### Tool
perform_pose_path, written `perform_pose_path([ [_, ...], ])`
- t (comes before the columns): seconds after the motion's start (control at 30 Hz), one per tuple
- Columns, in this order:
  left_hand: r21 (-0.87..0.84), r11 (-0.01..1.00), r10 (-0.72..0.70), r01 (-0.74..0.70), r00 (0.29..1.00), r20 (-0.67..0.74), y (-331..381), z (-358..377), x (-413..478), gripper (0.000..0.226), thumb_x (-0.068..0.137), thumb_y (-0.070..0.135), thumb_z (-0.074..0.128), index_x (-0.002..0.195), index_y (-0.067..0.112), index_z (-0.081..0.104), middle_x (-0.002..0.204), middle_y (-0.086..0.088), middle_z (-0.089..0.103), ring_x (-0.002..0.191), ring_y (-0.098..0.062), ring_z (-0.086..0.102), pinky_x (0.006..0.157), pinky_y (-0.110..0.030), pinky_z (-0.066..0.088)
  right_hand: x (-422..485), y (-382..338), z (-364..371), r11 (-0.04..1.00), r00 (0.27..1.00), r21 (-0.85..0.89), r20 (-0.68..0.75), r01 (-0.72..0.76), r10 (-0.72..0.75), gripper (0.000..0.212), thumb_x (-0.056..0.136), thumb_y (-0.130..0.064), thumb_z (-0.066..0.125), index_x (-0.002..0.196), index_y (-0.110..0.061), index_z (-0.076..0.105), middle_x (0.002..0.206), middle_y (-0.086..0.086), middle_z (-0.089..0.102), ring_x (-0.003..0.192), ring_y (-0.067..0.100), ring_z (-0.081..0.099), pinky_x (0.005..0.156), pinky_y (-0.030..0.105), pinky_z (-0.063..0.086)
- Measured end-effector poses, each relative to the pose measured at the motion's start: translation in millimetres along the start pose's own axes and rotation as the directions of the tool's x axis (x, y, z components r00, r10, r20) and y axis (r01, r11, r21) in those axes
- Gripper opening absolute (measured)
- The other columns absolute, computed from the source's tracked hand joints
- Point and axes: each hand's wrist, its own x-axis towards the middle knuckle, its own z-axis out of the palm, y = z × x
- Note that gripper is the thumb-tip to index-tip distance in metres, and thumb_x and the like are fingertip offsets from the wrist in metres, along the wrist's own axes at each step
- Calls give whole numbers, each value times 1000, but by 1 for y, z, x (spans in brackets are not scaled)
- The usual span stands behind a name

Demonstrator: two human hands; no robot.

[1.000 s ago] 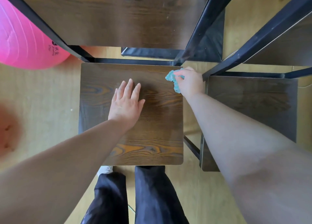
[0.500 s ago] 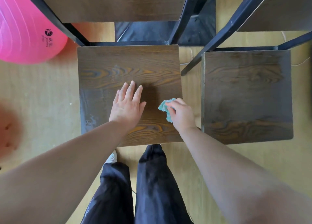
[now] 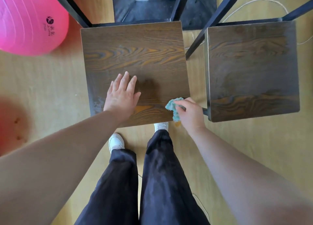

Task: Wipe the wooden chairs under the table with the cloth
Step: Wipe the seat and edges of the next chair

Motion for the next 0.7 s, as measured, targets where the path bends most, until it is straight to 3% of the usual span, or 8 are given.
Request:
perform_pose_path([
  [0.07, -8, 1000, -8, 8, 1000, -24, -9, -1, 0, 59, 105, 45, 27, 158, 22, 11, 166, -4, 4, 153, -25, -1, 124, -45, 8, -3, 8, -9, 996, 991, 23, -103, -82, 84, 25, 91, -6, 61, 111, -16, 73, 104, -5, 61, 88, 11, 60, 74, 4, 40],
  [0.17, -17, 999, -29, 28, 999, -47, -26, -3, -1, 59, 105, 45, 29, 158, 22, 13, 166, -5, 6, 153, -25, 0, 124, -44, 8, -8, 14, -1, 982, 973, -12, -132, -190, 187, 29, 92, -11, 62, 120, -17, 69, 115, 2, 63, 99, 16, 60, 85, 23, 48],
  [0.3, -42, 998, -57, 55, 997, -48, -60, -4, -10, 60, 105, 44, 30, 158, 21, 13, 166, -5, 5, 153, -26, 0, 124, -45, 9, -9, -1, 33, 959, 952, -59, -157, -276, 264, 27, 93, -15, 62, 119, -18, 65, 112, 7, 60, 98, 24, 60, 77, 25, 44],
  [0.47, -66, 991, -116, 113, 992, -49, -104, -1, -24, 61, 105, 45, 30, 158, 22, 12, 166, -5, 4, 152, -27, 0, 123, -45, 12, -11, -43, 74, 967, 960, -108, -182, -232, 211, 19, 92, -10, 61, 110, -12, 65, 109, 9, 58, 95, 26, 58, 75, 27, 40],
  [0.7, -153, 973, -187, 173, 979, -81, -163, 11, -54, 59, 105, 43, 31, 157, 20, 16, 166, -7, 8, 152, -29, 4, 122, -47, 14, -27, -104, 138, 983, 987, -127, -111, -133, 119, 20, 94, -9, 58, 111, -14, 66, 113, 6, 57, 96, 24, 59, 77, 24, 40],
])
